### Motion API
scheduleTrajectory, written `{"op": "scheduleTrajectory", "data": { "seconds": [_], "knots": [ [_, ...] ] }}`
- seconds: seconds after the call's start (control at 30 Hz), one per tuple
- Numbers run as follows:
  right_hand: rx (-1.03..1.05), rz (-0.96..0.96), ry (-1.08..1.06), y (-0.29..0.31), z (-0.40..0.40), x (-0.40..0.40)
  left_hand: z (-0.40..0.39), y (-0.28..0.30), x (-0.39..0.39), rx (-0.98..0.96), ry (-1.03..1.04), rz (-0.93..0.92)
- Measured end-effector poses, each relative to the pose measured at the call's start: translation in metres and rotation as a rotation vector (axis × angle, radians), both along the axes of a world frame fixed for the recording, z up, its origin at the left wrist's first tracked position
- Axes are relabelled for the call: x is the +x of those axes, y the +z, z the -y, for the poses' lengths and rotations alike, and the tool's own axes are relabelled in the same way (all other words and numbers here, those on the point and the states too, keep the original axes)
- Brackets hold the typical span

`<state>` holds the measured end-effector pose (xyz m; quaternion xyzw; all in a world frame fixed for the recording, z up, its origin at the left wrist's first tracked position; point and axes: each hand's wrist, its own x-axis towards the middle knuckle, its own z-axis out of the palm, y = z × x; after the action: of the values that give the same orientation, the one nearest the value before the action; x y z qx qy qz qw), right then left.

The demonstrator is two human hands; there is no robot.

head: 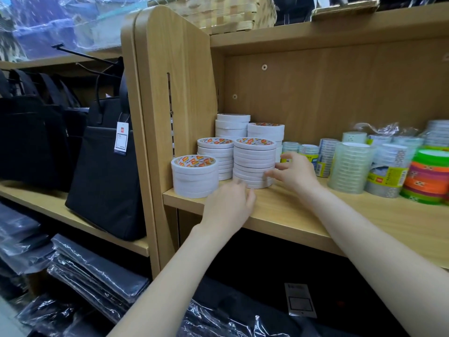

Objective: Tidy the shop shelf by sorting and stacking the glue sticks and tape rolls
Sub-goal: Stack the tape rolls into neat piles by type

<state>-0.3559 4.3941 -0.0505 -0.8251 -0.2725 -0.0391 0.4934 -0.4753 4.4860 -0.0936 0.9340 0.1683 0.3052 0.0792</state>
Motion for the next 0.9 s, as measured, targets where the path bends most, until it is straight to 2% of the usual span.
{"op": "scheduleTrajectory", "data": {
  "seconds": [0.1,0.17,0.37,0.57,0.9],
  "knots": [
    [0.012,0.035,-0.023,0.0,-0.002,-0.001,-0.004,0.009,0.008,-0.088,0.003,-0.214],
    [0.012,0.063,-0.039,-0.001,-0.005,-0.001,-0.005,0.012,0.011,-0.101,0.003,-0.279],
    [0.028,0.07,-0.023,-0.002,-0.005,0.0,-0.003,0.012,0.008,-0.103,0.014,-0.234],
    [0.089,0.067,0.096,0.0,-0.004,-0.003,-0.002,0.014,0.004,-0.103,-0.023,-0.251],
    [0.054,0.124,-0.015,0.003,-0.006,-0.011,-0.003,0.012,0.01,-0.118,0.004,-0.227]
  ]
}}
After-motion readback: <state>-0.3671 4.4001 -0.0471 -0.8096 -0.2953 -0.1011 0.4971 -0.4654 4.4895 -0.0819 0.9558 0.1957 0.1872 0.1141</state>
